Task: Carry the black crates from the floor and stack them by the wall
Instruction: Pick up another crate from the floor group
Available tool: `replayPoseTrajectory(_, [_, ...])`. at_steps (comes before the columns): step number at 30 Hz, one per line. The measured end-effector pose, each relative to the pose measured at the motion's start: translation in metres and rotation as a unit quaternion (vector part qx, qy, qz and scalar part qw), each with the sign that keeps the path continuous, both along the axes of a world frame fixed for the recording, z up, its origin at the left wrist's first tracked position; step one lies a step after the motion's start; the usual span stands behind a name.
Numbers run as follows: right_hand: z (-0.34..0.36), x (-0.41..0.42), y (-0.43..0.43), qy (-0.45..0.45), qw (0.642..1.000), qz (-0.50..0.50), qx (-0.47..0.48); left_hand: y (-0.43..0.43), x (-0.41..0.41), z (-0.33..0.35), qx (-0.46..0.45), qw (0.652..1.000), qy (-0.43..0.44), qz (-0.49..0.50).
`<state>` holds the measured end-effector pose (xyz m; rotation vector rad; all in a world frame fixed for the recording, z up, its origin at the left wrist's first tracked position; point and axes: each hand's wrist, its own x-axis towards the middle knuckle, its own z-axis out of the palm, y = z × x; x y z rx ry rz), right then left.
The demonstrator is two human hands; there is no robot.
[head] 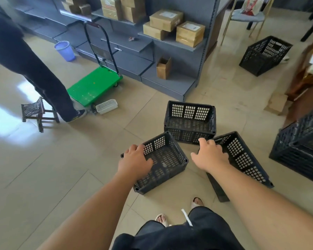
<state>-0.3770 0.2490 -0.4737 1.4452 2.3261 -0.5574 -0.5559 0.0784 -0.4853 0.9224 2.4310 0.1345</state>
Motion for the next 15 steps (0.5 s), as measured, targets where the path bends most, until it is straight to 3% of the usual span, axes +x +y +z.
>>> replayPoseTrajectory(15, [-0.066,-0.133,0.168,-0.058,0.986,0.152,-0.034,0.113,-0.065,-0.053,-0.031,0.97,-0.069,0.23])
